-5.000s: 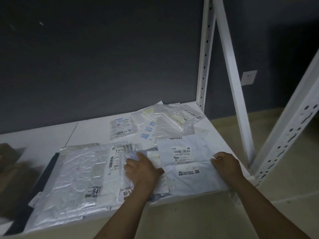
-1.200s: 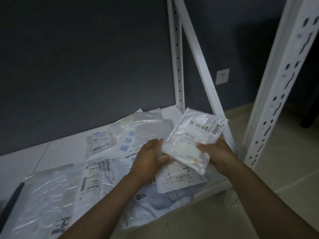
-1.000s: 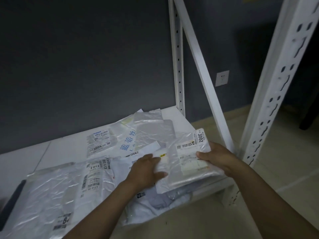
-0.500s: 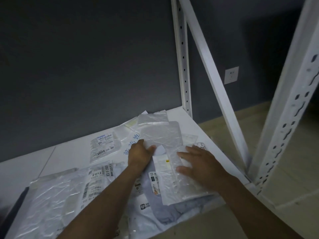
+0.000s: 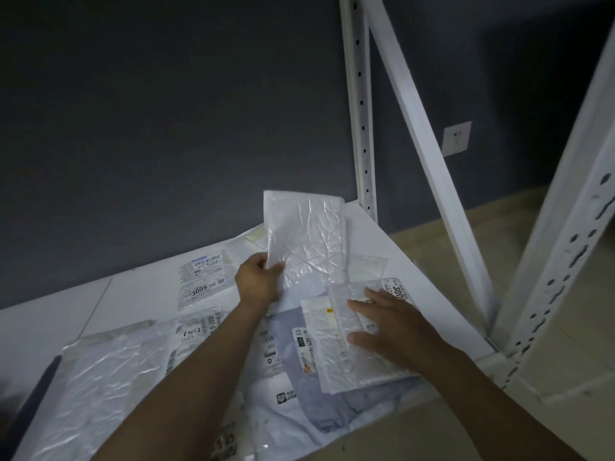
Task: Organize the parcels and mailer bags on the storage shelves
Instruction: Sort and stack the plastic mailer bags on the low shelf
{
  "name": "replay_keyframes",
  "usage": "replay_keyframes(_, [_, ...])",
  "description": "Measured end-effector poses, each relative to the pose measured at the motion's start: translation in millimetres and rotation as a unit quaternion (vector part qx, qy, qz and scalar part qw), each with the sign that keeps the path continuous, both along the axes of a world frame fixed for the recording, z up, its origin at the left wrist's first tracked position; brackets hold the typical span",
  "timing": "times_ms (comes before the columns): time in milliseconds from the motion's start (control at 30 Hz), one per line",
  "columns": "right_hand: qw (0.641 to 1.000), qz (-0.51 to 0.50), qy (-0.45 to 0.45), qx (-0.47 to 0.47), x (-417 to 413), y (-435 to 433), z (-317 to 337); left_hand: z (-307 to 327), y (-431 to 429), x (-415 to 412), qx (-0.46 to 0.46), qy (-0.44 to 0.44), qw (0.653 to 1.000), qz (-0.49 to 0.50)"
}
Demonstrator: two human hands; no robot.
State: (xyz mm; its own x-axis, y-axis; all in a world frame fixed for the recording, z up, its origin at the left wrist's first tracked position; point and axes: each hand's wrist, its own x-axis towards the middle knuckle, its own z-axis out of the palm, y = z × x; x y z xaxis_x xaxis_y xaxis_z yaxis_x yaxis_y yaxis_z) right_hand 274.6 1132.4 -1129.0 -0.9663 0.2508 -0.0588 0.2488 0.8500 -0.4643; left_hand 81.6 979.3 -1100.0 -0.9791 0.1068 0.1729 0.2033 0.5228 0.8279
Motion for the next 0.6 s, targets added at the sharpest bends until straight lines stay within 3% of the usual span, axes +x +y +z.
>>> replay_keyframes(167, [1.0,-0.013,0.002,-0.026,2.1,-7.0,5.9,35.4,-20.3,-7.3,0.06,0.056,0.997,-0.007])
replay_keyframes(267, [0.98,-0.055,0.111,-0.153,-3.7,-18.9,24.6,53.3,-33.1,3.9,0.056,0.101,0.992,-0.057])
replay_keyframes(300, [0.95,-0.101,0.158,-0.25,-5.5,-23.0,37.0,56.3,-37.0,9.7,0.049,0.117,0.989,-0.08])
replay_keyframes(333, [0.897,-0.146,0.187,-0.372,-6.9,-25.5,50.8,58.2,-40.6,16.5,0.044,0.129,0.985,-0.107])
replay_keyframes(433, [0.646,-0.184,0.19,-0.716,-4.6,-22.3,83.2,55.4,-53.1,35.8,0.027,0.145,0.97,-0.195])
replay_keyframes(467, [0.597,-0.179,0.181,-0.761,-1.4,-18.6,89.4,53.1,-57.3,39.6,0.013,0.169,0.958,-0.231])
replay_keyframes(500, [0.581,-0.174,0.174,-0.776,0.6,-16.3,92.2,49.8,-61.4,41.1,-0.006,0.213,0.94,-0.265])
replay_keyframes(533, [0.587,-0.173,0.166,-0.773,3.0,-16.4,92.5,47.1,-65.0,43.1,-0.019,0.257,0.92,-0.296])
replay_keyframes(600, [0.622,-0.191,0.157,-0.743,3.0,-21.3,86.1,42.8,-70.0,45.3,-0.031,0.301,0.901,-0.31])
